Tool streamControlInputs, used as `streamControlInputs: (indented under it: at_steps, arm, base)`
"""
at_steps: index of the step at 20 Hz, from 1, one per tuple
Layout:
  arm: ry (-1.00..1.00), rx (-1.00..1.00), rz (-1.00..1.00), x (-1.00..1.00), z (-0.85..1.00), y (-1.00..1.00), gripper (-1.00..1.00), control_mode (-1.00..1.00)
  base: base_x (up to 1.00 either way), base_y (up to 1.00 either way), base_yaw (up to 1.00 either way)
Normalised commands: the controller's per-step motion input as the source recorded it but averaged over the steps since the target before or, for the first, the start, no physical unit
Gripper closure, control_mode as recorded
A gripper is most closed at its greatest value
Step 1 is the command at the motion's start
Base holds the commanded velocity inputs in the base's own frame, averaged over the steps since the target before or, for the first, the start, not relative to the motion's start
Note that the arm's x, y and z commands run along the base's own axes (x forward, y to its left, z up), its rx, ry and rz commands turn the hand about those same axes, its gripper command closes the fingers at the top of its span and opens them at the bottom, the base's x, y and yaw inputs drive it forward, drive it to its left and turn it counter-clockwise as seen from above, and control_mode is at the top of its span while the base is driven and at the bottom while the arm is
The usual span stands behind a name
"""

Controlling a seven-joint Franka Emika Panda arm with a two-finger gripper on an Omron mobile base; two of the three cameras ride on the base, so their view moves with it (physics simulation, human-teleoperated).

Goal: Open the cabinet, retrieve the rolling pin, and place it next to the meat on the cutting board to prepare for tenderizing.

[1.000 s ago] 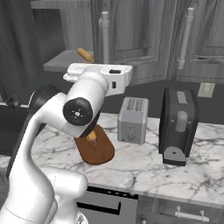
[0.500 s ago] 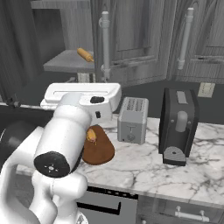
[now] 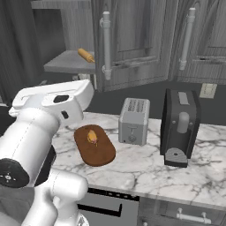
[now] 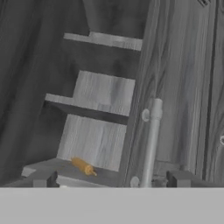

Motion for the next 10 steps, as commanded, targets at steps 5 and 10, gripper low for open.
streamControlInputs:
  at_steps: [5, 10]
  arm:
    - [0.02, -0.16, 0.0, 0.03, 0.0, 0.5, -1.0, -1.0]
    - [0.09, -0.15, 0.0, 0.37, 0.0, 0.41, -1.0, -1.0]
  base:
    - [0.0, 0.0, 0.0]
    - [0.0, 0.0, 0.0]
